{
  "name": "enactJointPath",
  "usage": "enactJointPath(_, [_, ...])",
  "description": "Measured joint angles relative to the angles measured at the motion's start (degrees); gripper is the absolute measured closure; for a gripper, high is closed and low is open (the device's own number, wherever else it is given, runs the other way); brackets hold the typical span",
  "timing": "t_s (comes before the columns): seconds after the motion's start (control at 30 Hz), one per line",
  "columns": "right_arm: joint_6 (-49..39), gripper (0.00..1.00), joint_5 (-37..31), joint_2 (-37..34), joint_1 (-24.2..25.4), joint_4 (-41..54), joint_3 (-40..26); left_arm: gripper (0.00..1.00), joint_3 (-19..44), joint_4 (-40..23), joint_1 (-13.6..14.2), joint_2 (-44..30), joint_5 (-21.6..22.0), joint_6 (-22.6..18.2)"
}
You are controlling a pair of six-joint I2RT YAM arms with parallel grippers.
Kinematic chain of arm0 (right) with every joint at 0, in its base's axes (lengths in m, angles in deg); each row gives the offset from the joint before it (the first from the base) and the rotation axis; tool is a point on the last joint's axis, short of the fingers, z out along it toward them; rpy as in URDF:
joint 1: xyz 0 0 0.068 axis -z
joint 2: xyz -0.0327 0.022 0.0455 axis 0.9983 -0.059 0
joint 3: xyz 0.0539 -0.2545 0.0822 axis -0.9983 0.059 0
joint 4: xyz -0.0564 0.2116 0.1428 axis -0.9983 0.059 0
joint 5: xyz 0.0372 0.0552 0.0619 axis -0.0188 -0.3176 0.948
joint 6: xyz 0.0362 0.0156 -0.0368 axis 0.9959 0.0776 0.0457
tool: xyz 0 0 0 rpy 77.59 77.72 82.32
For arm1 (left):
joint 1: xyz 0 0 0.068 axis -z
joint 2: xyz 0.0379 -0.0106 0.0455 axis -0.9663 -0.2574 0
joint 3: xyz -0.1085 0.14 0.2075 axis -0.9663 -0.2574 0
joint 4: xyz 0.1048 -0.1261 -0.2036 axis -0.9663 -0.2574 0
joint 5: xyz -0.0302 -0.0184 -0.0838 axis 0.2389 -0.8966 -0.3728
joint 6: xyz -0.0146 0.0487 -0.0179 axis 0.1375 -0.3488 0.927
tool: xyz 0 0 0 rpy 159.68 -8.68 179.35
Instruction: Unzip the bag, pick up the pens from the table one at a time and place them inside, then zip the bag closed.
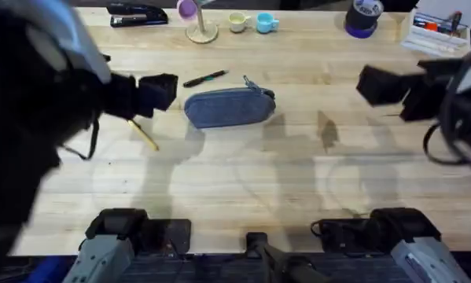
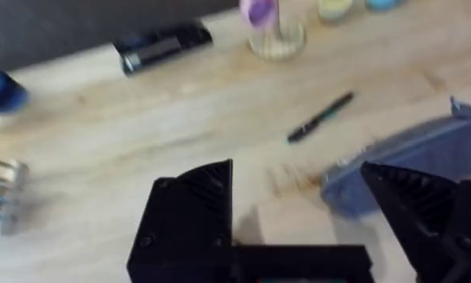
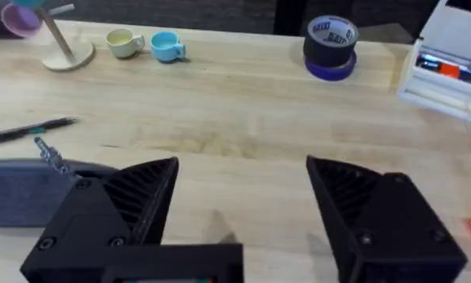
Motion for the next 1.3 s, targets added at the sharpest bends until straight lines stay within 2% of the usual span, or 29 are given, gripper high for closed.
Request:
enactJointPath(0.1, [-1.44, 0.005, 1.54, -6.07, 0.00, 0.13, -4.62, 0.010, 7.27, -6.41, 0.00, -7.66, -0.43, -0.07])
enactJointPath(0.13, [-2.63, 0.005, 3.53, -11.22, 0.00, 0.10, -8.21, 0.008, 13.54, -11.18, 0.00, -13.33, -0.78, -0.17])
enactJointPath(0.27, [-3.28, 0.005, 4.74, -15.74, 0.00, 0.18, -10.90, 0.008, 19.37, -14.51, 0.00, -18.15, -1.79, -0.20])
enactJointPath(0.63, [-3.49, 0.005, 6.88, -17.76, 0.00, 0.27, -11.86, 0.007, 21.04, -16.16, 0.00, -20.74, -3.89, -0.48])
enactJointPath(0.73, [-3.49, 0.006, 7.08, -17.76, 0.00, 0.19, -11.93, 0.008, 21.04, -17.21, 0.00, -20.74, -4.48, -2.30])
enactJointPath(0.87, [-3.48, 0.006, 7.44, -17.76, 0.00, 0.05, -11.93, 0.008, 21.04, -22.14, 0.00, -20.74, -7.66, -10.24])
enactJointPath(1.0, [-3.49, 0.005, 8.07, -17.76, 0.00, -0.16, -11.93, 0.008, 21.04, -28.73, 0.03, -21.20, -12.77, -23.72])
enactJointPath(1.13, [-3.49, 0.005, 8.35, -17.76, 0.00, -0.17, -11.93, 0.008, 21.04, -28.94, 0.07, -23.00, -15.29, -34.48])
enactJointPath(1.3, [-3.49, 0.005, 8.59, -17.76, 0.00, -0.16, -11.95, 0.007, 21.04, -26.15, 0.07, -24.97, -17.48, -41.86])
